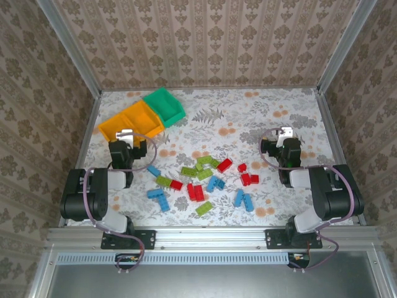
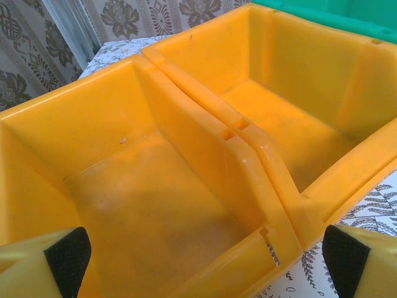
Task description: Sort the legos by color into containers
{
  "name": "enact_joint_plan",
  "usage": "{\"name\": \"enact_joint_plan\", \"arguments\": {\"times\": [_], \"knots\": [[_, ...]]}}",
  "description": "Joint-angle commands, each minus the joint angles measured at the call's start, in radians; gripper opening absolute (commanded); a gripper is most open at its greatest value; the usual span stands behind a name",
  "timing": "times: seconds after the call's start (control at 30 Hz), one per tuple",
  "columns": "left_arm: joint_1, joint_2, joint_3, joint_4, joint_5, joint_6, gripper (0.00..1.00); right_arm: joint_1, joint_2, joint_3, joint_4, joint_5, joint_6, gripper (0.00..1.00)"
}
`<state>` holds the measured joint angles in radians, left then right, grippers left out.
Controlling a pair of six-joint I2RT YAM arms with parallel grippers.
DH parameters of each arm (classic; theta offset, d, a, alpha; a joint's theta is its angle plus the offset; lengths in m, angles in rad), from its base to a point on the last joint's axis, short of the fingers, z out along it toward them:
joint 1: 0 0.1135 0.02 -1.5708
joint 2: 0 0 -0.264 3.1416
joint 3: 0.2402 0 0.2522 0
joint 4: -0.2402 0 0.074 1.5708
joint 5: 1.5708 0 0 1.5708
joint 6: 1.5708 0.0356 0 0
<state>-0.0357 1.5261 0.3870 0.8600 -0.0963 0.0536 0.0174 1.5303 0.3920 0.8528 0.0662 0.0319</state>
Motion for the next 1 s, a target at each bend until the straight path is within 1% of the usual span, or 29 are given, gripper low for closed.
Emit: {"name": "enact_joint_plan", "arguments": {"times": [0.0, 0.1, 0.13, 0.17, 0.2, 0.27, 0.3, 0.33, 0.37, 0.4, 0.47, 0.5, 0.53, 0.6, 0.67, 0.73, 0.77, 0.83, 0.9, 0.97], "knots": [[0.006, 0.011, 0.016, 0.0, 0.02, -0.01, 1.0, -0.004, -0.002, 0.018, -0.004, -0.021, -0.003, 1.0], [0.005, 0.01, 0.013, 0.007, 0.02, -0.008, 1.0, -0.004, -0.002, 0.018, -0.004, -0.02, -0.003, 1.0], [0.001, 0.003, 0.019, -0.006, 0.008, -0.002, 1.0, -0.005, -0.003, 0.018, -0.004, -0.02, -0.003, 1.0], [-0.008, -0.017, 0.036, -0.054, -0.012, -0.001, 1.0, -0.005, -0.003, 0.017, -0.004, -0.02, -0.003, 1.0], [-0.015, -0.053, 0.072, -0.15, -0.045, -0.002, 1.0, -0.005, -0.003, 0.017, -0.003, -0.022, -0.003, 1.0], [-0.016, -0.133, 0.194, -0.465, -0.104, -0.06, 1.0, -0.005, -0.018, 0.029, -0.035, -0.053, -0.016, 0.99], [-0.014, -0.162, 0.256, -0.599, -0.138, -0.083, 1.0, -0.004, -0.034, 0.044, -0.072, -0.068, -0.024, 0.96], [-0.015, -0.193, 0.293, -0.685, -0.161, -0.101, 1.0, -0.004, -0.058, 0.076, -0.148, -0.08, -0.029, 0.92], [-0.015, -0.221, 0.308, -0.725, -0.179, -0.107, 1.0, -0.004, -0.079, 0.12, -0.246, -0.082, -0.025, 0.9], [-0.018, -0.257, 0.319, -0.763, -0.22, -0.117, 1.0, -0.004, -0.098, 0.181, -0.374, -0.068, -0.006, 0.89], [-0.015, -0.304, 0.347, -0.867, -0.347, -0.176, 1.0, -0.003, -0.108, 0.297, -0.605, -0.061, 0.028, 0.87], [-0.006, -0.318, 0.37, -0.95, -0.386, -0.218, 1.0, -0.004, -0.106, 0.348, -0.706, -0.063, 0.044, 0.87], [0.012, -0.324, 0.394, -1.027, -0.394, -0.259, 1.0, -0.004, -0.102, 0.385, -0.778, -0.063, 0.06, 0.87], [0.05, -0.316, 0.427, -1.124, -0.331, -0.294, 1.0, -0.002, -0.099, 0.416, -0.843, -0.066, 0.091, 0.87], [0.083, -0.287, 0.456, -1.191, -0.277, -0.33, 1.0, -0.002, -0.102, 0.423, -0.87, -0.068, 0.124, 0.86], [0.125, -0.233, 0.505, -1.271, -0.227, -0.402, 1.0, -0.002, -0.101, 0.425, -0.891, -0.058, 0.164, 0.86], [0.147, -0.202, 0.528, -1.297, -0.196, -0.429, 1.0, -0.002, -0.1, 0.428, -0.904, -0.053, 0.179, 0.86], [0.198, -0.118, 0.581, -1.337, -0.091, -0.452, 1.0, -0.002, -0.095, 0.434, -0.931, -0.051, 0.209, 0.87], [0.228, -0.033, 0.638, -1.375, -0.029, -0.459, 1.0, -0.002, -0.093, 0.438, -0.952, -0.065, 0.226, 0.87], [0.241, 0.027, 0.673, -1.378, 0.003, -0.459, 1.0, -0.001, -0.096, 0.435, -0.963, -0.085, 0.238, 0.87]]}}
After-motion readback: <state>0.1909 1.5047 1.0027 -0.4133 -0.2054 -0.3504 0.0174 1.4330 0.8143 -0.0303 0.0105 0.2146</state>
